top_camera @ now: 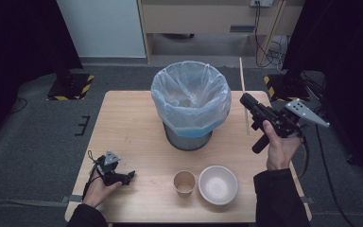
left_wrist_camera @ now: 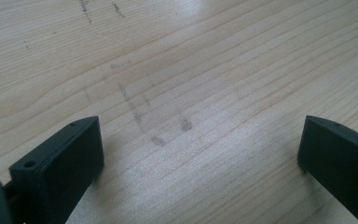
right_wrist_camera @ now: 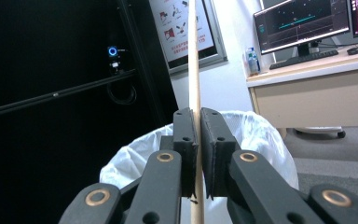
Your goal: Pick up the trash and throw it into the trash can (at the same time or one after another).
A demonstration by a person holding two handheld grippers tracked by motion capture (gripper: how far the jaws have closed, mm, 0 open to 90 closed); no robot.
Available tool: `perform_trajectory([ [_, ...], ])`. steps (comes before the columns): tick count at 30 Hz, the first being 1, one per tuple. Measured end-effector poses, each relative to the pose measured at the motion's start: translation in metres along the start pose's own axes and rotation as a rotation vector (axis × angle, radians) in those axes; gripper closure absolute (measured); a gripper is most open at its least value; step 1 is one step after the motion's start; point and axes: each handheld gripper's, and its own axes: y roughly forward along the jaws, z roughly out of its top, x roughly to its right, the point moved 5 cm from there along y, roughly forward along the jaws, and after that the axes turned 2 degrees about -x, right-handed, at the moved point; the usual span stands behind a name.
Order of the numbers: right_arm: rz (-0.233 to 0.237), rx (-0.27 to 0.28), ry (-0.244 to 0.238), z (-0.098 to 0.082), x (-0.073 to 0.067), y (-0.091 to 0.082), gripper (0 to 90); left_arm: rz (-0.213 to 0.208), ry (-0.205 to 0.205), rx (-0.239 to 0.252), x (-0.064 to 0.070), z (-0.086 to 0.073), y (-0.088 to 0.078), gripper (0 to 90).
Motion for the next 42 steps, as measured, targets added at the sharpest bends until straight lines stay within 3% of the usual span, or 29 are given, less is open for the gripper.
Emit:
perform_trajectory([
  [13,0.000,0.042,-0.012,0.024,-0.007,0.032,85.7,-0.001,-0.001,0.001,0.000,0.000,0.000,0.0],
  [42,0.020,0.058,-0.016,0.039,-0.022,0.111,85.7,-0.003,-0.001,0.004,0.000,0.000,0.000,0.0],
])
